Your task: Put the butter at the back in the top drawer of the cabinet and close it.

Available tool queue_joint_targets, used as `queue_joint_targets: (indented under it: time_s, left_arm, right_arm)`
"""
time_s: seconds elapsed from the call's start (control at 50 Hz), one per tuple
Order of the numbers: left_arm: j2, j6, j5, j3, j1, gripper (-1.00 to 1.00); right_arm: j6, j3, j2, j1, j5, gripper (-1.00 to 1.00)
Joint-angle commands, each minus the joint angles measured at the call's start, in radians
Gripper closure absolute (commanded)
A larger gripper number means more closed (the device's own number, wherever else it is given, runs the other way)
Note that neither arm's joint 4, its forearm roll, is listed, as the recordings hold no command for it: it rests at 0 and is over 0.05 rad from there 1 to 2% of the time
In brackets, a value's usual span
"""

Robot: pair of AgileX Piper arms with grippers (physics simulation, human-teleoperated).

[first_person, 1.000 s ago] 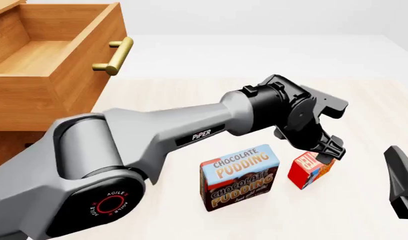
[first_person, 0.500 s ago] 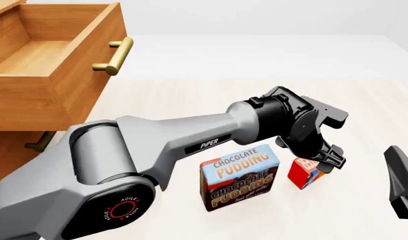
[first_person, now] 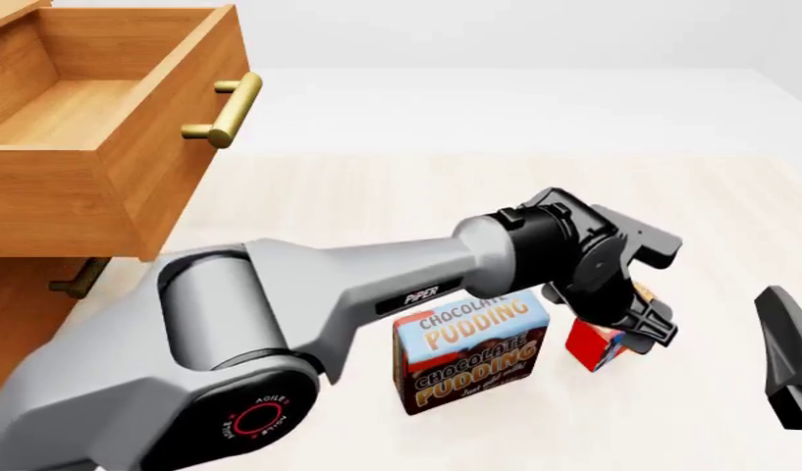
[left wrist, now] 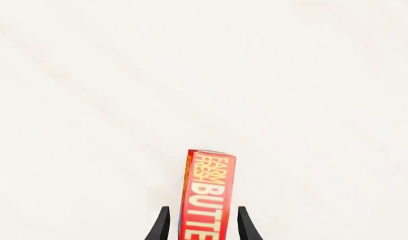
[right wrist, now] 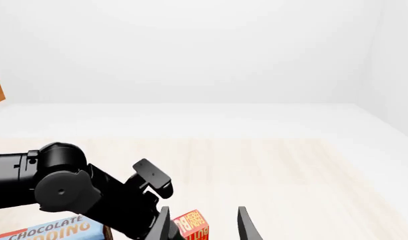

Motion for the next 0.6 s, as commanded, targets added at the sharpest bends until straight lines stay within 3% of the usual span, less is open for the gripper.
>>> queue_joint_targets:
  time_s: [0.02, 0.5, 0.52, 0.6]
  left_arm:
    - [0.019, -0.002, 0.002, -0.009, -0.003, -1.0]
    - [0.055, -0.009, 0.018, -0.048, -0.003, -1.0]
    - [0.057, -0.009, 0.019, -0.05, -0.002, 1.0]
    - [0.058, -0.007, 0.019, -0.049, 0.001, 1.0]
  right_arm:
    - [0.0, 0.0, 0.0, 0.0, 0.0, -1.0]
    - [0.0, 0.0, 0.0, 0.0, 0.0, -1.0]
    - [0.0, 0.0, 0.0, 0.0, 0.0, -1.0]
    - [0.0, 0.0, 0.0, 0.0, 0.0, -1.0]
